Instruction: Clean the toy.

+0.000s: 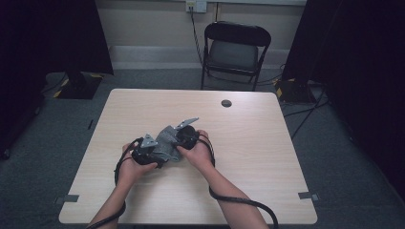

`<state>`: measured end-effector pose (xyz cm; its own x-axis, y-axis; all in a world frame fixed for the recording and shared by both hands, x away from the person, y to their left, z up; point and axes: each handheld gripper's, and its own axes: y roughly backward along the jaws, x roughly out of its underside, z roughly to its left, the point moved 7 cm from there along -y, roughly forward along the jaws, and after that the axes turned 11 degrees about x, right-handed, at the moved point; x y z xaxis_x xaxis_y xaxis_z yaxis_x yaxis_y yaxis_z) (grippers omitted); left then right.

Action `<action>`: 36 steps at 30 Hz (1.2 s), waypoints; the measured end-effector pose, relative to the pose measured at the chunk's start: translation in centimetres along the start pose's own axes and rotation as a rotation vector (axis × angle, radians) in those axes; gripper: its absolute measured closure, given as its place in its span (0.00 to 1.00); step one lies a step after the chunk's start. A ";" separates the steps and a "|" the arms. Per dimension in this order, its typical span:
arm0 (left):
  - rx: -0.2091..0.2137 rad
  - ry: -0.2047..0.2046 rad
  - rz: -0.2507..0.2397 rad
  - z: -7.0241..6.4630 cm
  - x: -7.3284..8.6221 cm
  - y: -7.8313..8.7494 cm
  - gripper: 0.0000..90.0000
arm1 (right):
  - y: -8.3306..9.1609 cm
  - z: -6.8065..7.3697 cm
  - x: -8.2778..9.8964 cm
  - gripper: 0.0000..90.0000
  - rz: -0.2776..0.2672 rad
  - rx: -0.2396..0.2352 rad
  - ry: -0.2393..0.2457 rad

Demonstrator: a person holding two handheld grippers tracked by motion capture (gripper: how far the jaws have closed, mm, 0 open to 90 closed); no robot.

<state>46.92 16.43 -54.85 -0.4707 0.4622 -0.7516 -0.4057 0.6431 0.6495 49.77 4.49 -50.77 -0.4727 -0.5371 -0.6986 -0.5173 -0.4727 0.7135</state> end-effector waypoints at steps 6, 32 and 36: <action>0.001 0.000 0.000 0.0 0.0 0.0 0.28 | 0.2 -0.8 0.0 0.85 0.007 0.014 -0.005; -0.001 0.000 -0.001 0.0 0.0 0.0 0.28 | 0.8 -4.2 -0.2 0.85 0.030 0.110 -0.032; 0.001 0.001 -0.001 0.0 0.0 0.0 0.28 | 0.9 -5.4 0.1 0.85 0.037 0.129 -0.043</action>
<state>46.90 16.42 -54.85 -0.4710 0.4612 -0.7520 -0.4051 0.6442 0.6488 53.10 0.28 -49.90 -0.5221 -0.5207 -0.6755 -0.5849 -0.3578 0.7279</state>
